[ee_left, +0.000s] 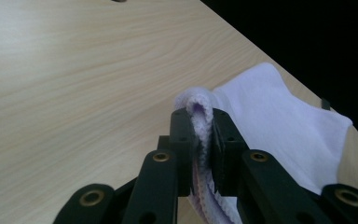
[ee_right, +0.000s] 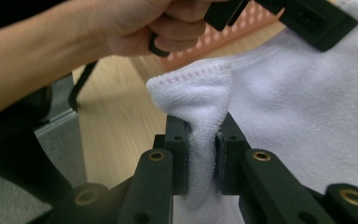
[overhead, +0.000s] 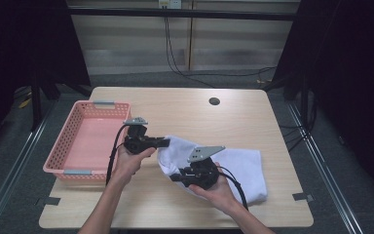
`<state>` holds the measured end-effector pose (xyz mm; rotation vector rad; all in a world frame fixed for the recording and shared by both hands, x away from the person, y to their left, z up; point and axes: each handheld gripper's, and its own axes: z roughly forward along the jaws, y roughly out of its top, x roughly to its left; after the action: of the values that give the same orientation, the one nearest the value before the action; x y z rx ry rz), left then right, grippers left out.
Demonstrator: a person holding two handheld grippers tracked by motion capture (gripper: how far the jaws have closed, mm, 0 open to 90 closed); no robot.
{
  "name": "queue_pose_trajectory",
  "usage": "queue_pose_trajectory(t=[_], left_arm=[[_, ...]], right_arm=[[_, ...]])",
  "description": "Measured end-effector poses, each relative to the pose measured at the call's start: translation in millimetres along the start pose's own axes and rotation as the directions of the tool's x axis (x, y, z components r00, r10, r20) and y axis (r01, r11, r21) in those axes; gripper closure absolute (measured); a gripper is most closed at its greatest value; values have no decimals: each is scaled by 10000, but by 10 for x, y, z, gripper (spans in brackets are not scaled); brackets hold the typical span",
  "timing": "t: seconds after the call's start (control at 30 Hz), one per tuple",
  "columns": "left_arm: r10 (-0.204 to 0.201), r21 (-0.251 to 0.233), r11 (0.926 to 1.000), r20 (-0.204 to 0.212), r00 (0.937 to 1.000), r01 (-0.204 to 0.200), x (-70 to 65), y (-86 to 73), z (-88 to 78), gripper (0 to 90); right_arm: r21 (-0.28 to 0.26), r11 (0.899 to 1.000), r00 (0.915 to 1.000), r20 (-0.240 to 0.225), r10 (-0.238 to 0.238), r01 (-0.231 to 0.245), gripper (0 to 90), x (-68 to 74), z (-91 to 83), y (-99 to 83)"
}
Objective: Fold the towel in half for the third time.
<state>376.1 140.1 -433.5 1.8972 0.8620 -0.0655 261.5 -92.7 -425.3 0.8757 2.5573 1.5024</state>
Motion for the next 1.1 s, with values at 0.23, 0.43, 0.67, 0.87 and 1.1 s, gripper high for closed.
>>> queue_pose_trajectory(t=[0.23, 0.43, 0.67, 0.87, 1.1], left_arm=[[471, -256, 9985, -677, 9966, -489, -107, 214, -511, 813], [642, -163, 9977, -969, 9932, -661, -140, 213, -589, 810], [914, 216, 9957, -507, 9945, -904, -267, 285, -114, 799], [1096, 699, 9917, -236, 9937, -1077, -442, 400, 361, 787], [1104, 1215, 9864, 112, 9938, -1110, -581, 344, 856, 772]], right_arm=[[-625, 9972, 9982, -429, -426, 399, 790, 248, 110, 360], [-1022, 9935, 9980, -346, -537, 499, 790, 452, 224, 468], [-1314, 9913, 9995, 327, 23, 20, 786, 318, -5, 210], [-1408, 9896, 9938, 1017, 445, -299, 775, 150, -334, -55], [-1284, 9874, 9793, 1673, 1137, -927, 765, -48, -587, -469]])
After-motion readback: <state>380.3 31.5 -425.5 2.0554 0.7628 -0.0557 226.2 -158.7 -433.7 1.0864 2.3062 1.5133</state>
